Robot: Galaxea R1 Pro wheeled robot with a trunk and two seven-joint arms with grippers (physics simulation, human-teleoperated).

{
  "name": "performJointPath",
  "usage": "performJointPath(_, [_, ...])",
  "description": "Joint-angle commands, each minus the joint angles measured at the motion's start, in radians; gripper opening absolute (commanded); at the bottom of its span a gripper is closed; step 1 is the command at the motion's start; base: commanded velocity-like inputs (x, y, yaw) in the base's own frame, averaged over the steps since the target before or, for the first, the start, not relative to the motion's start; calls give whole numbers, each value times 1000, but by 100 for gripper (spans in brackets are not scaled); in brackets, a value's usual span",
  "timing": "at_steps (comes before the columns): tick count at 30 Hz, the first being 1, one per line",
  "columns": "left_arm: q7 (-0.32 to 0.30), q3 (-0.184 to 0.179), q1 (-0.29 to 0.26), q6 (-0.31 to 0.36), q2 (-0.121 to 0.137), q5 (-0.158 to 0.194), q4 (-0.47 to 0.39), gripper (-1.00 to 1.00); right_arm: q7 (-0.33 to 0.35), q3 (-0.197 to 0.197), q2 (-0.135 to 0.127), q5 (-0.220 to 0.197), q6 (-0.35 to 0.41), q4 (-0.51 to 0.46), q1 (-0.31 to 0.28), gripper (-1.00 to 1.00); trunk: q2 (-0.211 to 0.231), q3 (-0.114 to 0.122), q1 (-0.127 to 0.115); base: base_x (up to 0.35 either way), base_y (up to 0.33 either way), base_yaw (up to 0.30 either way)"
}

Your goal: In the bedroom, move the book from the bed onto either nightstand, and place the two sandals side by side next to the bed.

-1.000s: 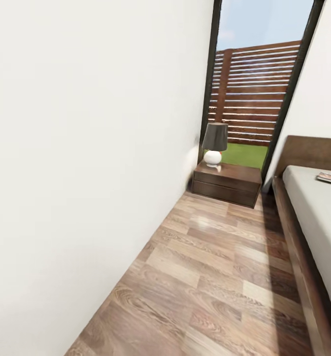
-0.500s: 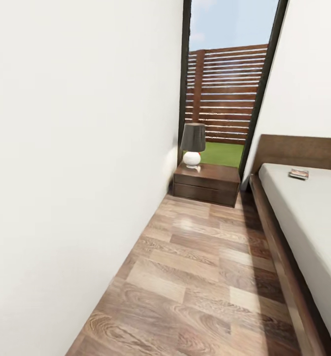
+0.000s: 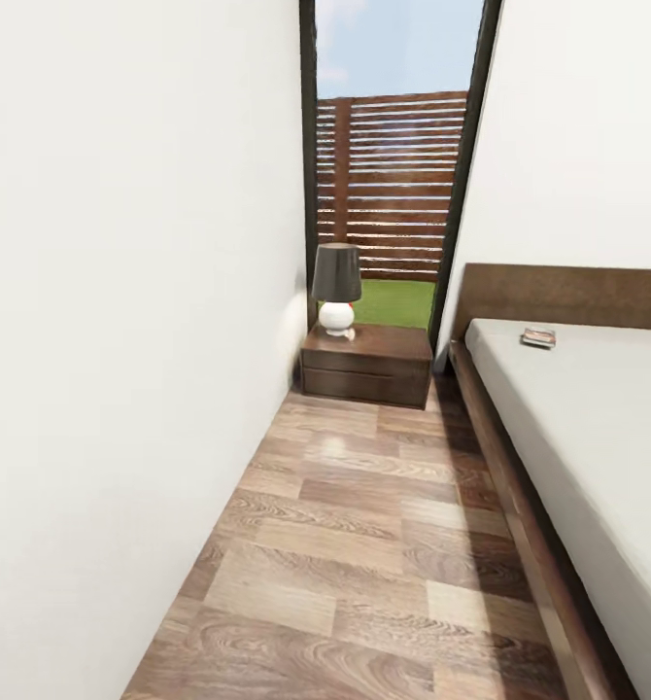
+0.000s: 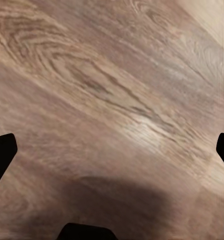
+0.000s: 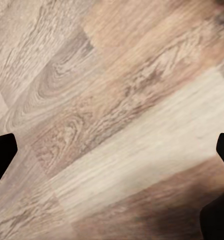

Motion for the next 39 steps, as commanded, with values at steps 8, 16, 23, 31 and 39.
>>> performJointPath(8, [-2,-8,0,-5,0,6,1,100,7,7,0,-6,-5,5,-2,100,0,-1,0,295,0,-271])
performJointPath(16, [-2,-8,0,-5,0,6,1,100,7,7,0,-6,-5,5,-2,100,0,-1,0,295,0,-220])
performJointPath(23, [-2,-8,0,-5,0,6,1,100,7,7,0,-6,-5,5,-2,100,0,-1,0,295,0,-71])
performJointPath(31, [-2,-8,0,-6,0,6,1,100,7,7,0,-6,-5,5,-2,100,0,-1,0,295,0,-11])
performJointPath(39, [-2,-8,0,-5,0,6,1,100,7,7,0,-6,-5,5,-2,100,0,-1,0,295,0,-2])
